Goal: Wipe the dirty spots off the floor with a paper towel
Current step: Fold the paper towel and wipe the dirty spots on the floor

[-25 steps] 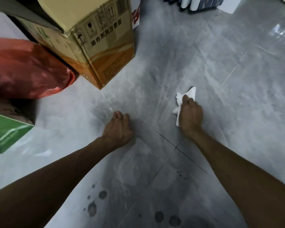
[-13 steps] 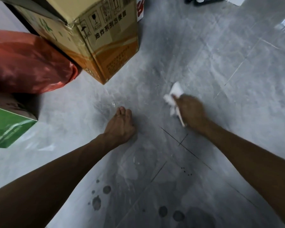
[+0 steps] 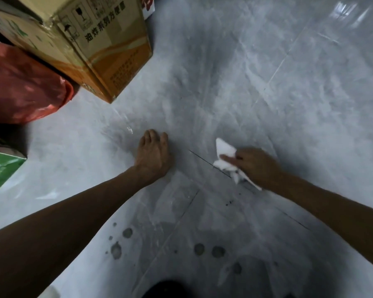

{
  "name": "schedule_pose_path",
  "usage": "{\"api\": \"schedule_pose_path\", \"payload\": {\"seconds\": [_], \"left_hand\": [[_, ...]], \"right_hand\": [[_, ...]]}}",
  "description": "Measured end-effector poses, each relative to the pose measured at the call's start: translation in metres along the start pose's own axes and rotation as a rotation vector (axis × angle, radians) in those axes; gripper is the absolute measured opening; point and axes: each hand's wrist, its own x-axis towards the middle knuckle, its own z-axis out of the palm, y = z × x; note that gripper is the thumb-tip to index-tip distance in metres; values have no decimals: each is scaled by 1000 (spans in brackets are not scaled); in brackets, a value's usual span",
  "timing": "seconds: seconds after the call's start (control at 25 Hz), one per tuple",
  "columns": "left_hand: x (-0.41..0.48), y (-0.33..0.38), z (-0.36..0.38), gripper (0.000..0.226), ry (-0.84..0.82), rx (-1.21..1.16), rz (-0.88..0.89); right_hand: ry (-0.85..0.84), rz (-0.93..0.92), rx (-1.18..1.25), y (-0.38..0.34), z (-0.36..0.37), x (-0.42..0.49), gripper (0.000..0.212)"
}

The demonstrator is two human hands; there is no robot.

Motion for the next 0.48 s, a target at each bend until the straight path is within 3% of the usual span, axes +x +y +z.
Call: {"api": "schedule_pose_path", "payload": {"seconds": [0.12, 0.16, 0.2, 0.24, 0.36, 0.44, 0.48], "left_hand": [[-9, 31, 7, 40, -16, -7, 181], [-12, 38, 8, 35, -25, -11, 235], [-13, 42, 9, 32, -31, -8, 278], [-15, 44, 9, 30, -37, -1, 311], [-20, 46, 9, 29, -31, 2, 376], [-24, 49, 11, 29, -6, -14, 398], [-26, 51, 12, 28, 2, -15, 406]], "right_hand": [[265, 524, 69, -2, -2, 10, 27], [371, 589, 140, -19, 4, 8, 30], [379, 558, 194, -41, 11, -2, 29], [302, 373, 171, -61, 25, -19, 15], [-20, -272, -42, -95, 55, -83, 51], [12, -392, -81, -75, 44, -89, 46], [44, -286, -68, -63, 30, -83, 38]]}}
